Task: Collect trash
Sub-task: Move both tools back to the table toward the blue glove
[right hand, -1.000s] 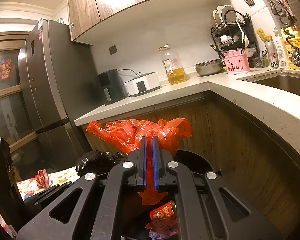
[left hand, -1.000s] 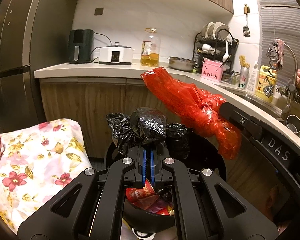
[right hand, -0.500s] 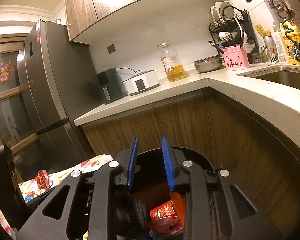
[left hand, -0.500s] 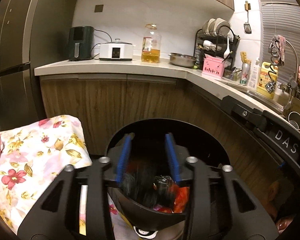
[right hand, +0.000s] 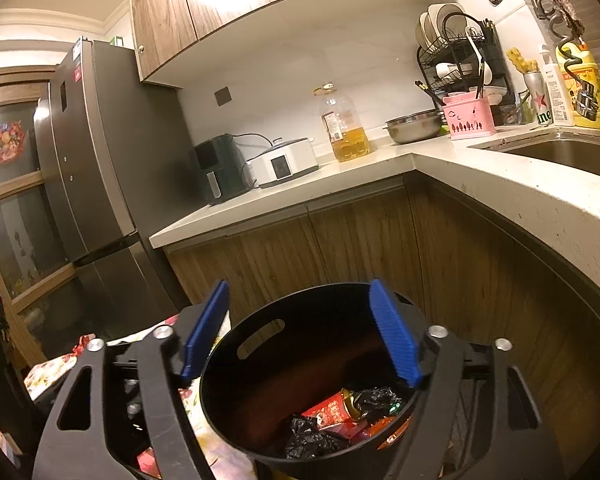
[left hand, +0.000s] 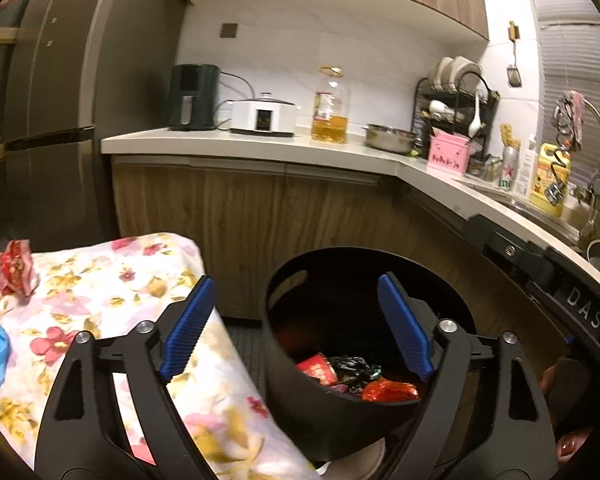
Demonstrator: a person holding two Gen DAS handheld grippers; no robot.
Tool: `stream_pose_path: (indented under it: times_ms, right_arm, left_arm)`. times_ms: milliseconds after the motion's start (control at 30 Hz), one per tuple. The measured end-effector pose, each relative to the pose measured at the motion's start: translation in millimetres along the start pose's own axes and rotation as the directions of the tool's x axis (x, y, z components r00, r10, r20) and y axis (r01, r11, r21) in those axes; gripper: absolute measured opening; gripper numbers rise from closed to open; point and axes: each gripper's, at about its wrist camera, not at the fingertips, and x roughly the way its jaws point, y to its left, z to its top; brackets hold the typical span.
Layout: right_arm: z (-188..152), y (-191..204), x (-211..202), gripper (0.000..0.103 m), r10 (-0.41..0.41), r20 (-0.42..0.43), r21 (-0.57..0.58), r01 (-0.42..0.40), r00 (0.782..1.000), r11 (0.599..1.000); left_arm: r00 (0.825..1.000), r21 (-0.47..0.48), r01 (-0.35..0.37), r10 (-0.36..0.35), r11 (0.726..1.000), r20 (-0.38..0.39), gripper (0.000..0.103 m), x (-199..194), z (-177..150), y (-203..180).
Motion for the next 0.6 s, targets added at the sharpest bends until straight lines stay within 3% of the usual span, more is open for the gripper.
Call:
stream_pose_path:
  times_ms: [100,267,600]
  right_arm:
    - [-3.1,7.2,-4.9,0.086,0.000,0.001,-0.016,0.000,1.000,1.000]
    - [-6.2,20.8,-9.5,0.090,0.017,-0.012,-0.034,-0.017,1.000,0.999]
    - [-22.5,64.3,-14.6,0.094,0.079,-0.052,-0.070,-0.083,0.995,0.994]
  left_arm:
    - [1.000,-0.025,-0.030,0.030,0.999,0.006,0.088,-10.9,-0.4,12.7]
    - [0.995,-0.058,-0.099,0.100,0.993,0.010,0.090,-32.9,-5.4,39.6]
    - [0.954,-0.126,-0.300,0.300,0.945,-0.018,0.090,-75.7,-22.9,122.2]
